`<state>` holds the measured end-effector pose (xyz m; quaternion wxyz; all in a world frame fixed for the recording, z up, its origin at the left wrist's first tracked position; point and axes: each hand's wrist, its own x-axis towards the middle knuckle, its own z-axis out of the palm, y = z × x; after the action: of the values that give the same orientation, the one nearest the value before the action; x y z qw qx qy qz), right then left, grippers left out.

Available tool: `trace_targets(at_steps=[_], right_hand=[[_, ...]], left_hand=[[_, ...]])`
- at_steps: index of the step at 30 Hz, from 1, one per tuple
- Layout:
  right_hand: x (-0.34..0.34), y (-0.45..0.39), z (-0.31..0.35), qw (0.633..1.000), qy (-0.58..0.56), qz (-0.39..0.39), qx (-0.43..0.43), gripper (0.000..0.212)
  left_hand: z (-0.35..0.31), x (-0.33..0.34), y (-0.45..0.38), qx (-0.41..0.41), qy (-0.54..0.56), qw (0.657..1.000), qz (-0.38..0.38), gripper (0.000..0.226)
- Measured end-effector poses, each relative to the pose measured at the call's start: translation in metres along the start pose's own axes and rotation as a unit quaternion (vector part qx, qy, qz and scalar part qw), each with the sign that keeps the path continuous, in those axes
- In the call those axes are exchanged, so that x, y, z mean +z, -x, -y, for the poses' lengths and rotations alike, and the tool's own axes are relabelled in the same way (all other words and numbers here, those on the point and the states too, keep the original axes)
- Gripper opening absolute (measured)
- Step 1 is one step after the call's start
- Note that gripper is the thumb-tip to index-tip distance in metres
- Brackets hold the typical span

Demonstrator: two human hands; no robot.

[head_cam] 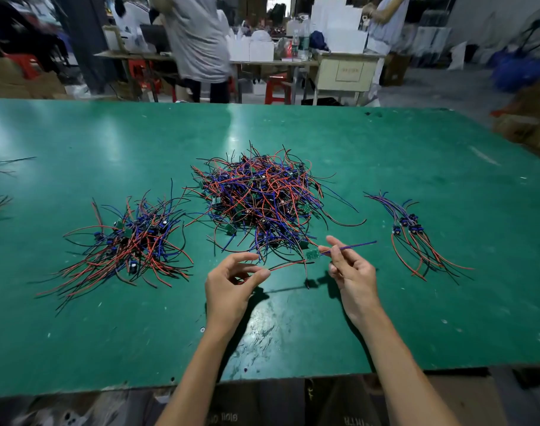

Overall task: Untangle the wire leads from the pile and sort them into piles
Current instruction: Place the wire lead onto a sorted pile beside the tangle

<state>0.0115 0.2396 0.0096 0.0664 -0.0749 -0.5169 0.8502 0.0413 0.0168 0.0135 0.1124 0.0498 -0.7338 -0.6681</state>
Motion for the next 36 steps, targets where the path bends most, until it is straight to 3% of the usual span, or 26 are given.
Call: trace_targets(at_steps=[16, 31, 33, 36], right_hand=[[0.005, 0.002, 0.000, 0.999, -0.011, -0.045, -0.008, 0.025], [0.008, 0.007, 0.002, 0.999, 0.029, -0.014, -0.004, 0.029], [0.008, 0.007, 0.003, 1.000, 0.019, -0.020, -0.007, 0.027], [0.009, 0.007, 0.002, 1.000, 0.008, -0.024, -0.009, 0.026]], left_hand=[[0.001, 0.004, -0.002, -0.032, 0.036, 0.999, -0.024, 0.026], [-0.014, -0.002, -0.004, -0.064, 0.095, 0.993, -0.042, 0.036], [-0.013, 0.000, -0.004, -0.051, 0.025, 0.996, -0.074, 0.028], [-0.014, 0.005, -0.001, 0.032, -0.192, 0.974, -0.118, 0.023]])
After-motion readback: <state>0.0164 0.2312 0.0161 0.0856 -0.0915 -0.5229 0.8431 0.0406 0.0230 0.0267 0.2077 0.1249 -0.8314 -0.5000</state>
